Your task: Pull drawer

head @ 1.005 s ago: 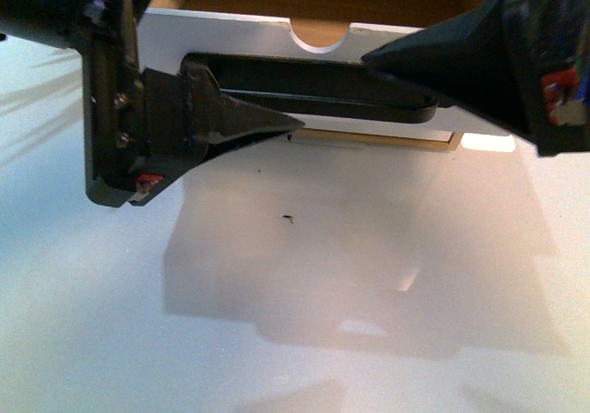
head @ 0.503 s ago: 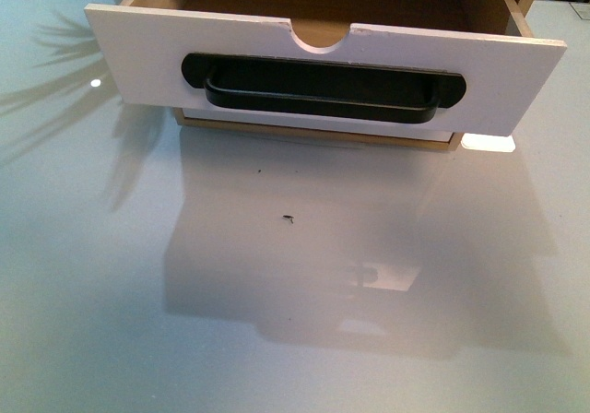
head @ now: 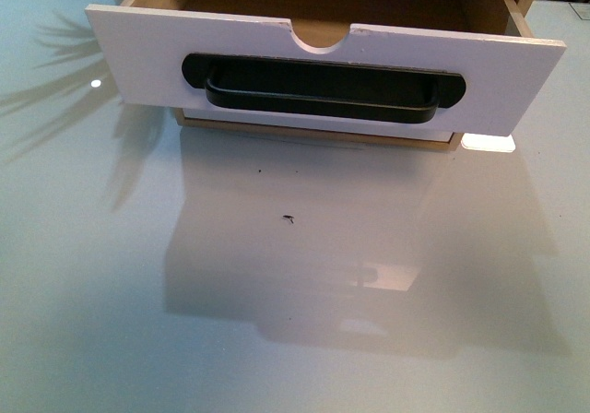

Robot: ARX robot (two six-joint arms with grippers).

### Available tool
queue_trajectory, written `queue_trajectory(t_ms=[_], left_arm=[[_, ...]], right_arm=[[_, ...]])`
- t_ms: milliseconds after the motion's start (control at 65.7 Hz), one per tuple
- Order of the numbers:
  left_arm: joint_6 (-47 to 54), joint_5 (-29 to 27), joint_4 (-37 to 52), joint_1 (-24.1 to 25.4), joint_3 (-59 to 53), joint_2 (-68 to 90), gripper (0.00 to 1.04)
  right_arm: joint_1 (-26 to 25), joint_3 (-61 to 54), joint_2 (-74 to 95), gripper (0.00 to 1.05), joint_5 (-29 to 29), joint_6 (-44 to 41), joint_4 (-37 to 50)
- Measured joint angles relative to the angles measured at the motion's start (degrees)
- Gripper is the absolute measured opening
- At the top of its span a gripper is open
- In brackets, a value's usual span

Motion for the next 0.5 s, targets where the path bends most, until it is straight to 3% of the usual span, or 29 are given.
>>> queue_trajectory(t_ms=[183, 335, 350, 503], left_arm=[[-0.5, 0.0, -1.3, -0.1, -2.3, -3.3, 0.34], [-0.5, 0.0, -2.9, -0.1, -3.7, -6.2, 0.04], [-0.8, 0.1, -3.1, -0.1, -3.8, -6.7, 0.03], [-0.8, 0.0, -4.8, -0.1, -4.6, -9.2, 0.03]], right_arm=[[-0.1, -2.7, -2.5, 0.35, -0.5, 0.0, 0.0], [-0.1, -3.9, -10.2, 0.05, -0.5, 0.0, -6.3], [-0.1, -4.0, -10.5, 0.02, -0.5, -0.1, -6.3], [-0.1, -5.1, -11.5, 0.02, -0.5, 0.1, -6.3]])
